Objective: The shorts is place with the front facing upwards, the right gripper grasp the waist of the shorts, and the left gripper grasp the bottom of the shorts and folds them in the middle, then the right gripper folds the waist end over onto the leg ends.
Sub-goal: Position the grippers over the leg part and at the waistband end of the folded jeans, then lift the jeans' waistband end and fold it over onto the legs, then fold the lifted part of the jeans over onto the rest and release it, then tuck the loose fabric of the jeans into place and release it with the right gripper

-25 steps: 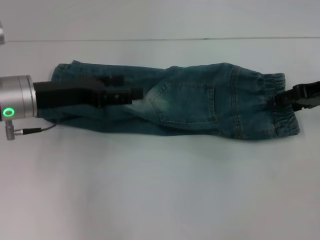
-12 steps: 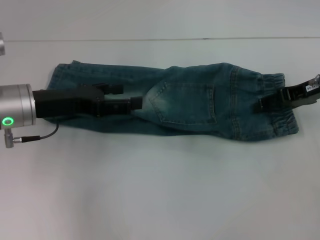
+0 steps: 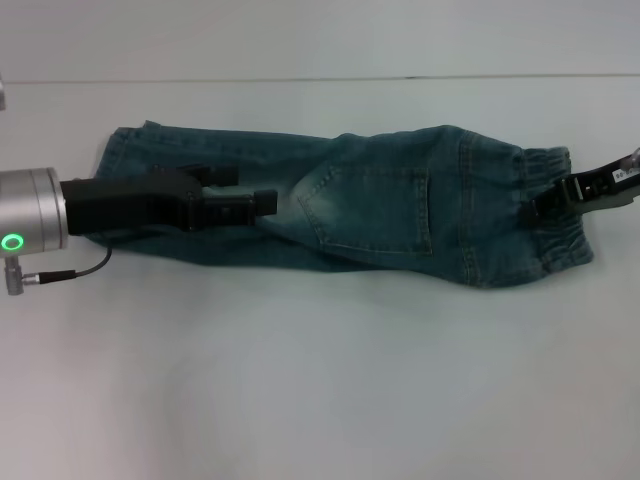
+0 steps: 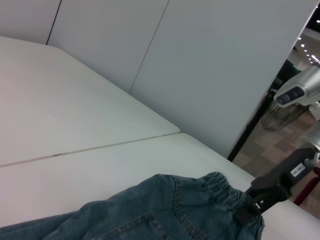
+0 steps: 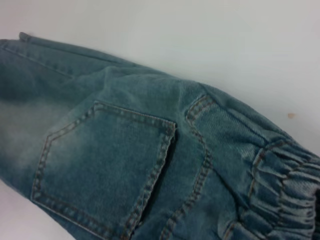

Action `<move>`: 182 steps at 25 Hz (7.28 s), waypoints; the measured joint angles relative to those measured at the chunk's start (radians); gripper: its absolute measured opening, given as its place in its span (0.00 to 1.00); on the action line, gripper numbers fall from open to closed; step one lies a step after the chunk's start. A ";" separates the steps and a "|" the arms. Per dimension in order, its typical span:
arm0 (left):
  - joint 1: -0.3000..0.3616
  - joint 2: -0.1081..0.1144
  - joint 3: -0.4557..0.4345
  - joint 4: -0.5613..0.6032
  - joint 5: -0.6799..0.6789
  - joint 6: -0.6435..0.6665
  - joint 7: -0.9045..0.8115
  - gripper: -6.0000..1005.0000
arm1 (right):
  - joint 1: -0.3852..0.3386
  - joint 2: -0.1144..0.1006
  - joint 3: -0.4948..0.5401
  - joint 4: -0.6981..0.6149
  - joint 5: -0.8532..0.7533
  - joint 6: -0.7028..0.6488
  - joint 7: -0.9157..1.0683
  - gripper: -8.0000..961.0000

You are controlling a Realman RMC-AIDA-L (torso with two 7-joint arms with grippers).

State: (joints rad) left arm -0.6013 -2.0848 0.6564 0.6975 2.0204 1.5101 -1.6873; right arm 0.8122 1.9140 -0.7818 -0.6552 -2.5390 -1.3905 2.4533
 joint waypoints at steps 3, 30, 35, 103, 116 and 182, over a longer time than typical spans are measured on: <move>0.000 -0.001 -0.001 0.001 -0.001 -0.005 0.000 0.92 | -0.003 -0.005 0.006 -0.045 0.002 -0.042 -0.002 0.25; -0.074 -0.089 0.062 -0.162 -0.263 -0.463 0.313 0.19 | 0.033 -0.028 0.087 -0.208 -0.007 -0.260 0.013 0.13; -0.114 -0.090 0.062 -0.302 -0.458 -0.567 0.537 0.08 | 0.051 -0.028 0.107 -0.252 -0.008 -0.307 0.034 0.13; -0.325 -0.090 -0.098 -0.920 -0.630 -0.640 1.239 0.02 | 0.285 0.020 0.079 -0.237 0.147 -0.314 -0.014 0.14; -0.050 -0.089 -0.249 -0.656 -0.637 -0.460 1.012 0.42 | 0.274 0.016 0.081 -0.207 0.151 -0.323 -0.052 0.17; 0.104 -0.081 -0.517 -0.549 -0.640 -0.343 0.977 0.51 | 0.284 0.184 -0.472 -0.292 -0.124 -0.314 -0.276 0.83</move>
State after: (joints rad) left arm -0.4968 -2.1660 0.1396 0.1486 1.3805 1.1672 -0.7102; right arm 1.0962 2.0977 -1.2534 -0.9471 -2.6629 -1.7045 2.1770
